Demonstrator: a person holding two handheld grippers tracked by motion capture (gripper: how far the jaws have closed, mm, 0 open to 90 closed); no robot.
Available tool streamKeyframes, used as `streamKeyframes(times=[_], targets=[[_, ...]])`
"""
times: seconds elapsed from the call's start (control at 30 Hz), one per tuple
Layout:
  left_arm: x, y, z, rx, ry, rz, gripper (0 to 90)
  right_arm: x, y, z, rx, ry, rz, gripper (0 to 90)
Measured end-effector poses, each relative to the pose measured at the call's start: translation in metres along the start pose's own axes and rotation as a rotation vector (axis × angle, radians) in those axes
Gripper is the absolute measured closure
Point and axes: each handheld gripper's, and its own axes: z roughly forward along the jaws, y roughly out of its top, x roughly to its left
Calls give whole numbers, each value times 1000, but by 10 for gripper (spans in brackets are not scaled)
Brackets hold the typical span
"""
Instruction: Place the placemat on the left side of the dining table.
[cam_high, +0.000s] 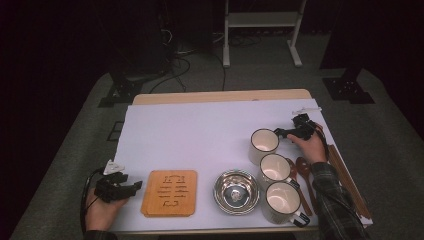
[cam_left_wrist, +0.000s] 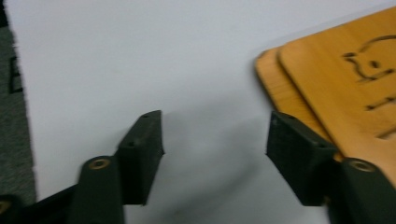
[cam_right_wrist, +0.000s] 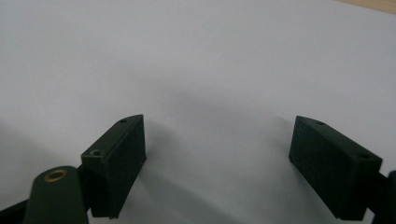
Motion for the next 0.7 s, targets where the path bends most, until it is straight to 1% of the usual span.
streamKeyframes(times=[0.03,0.1,0.13,0.33,0.4,0.5,0.57,0.63,0.7], targets=[[2,0,1,0,12,-3,295,0,0,0,0,0,-1,171],[4,-2,2,-3,29,1,253,0,0,0,0,0,-1,171],[6,-2,4,1,44,5,211,0,0,0,1,1,0,172],[13,-6,9,8,62,1,87,0,0,0,-1,-2,-2,183],[15,-6,11,6,58,-12,55,0,0,-1,-4,-6,0,210],[17,-8,13,-6,55,-6,17,-1,-1,-4,-9,-12,2,287],[18,-10,13,-22,49,1,9,-3,-1,-6,-11,-13,3,355],[19,-14,14,-52,39,5,0,-3,-2,-8,-7,-14,9,408],[19,-14,14,-51,38,7,0,-4,-2,-10,-3,-22,4,460]])
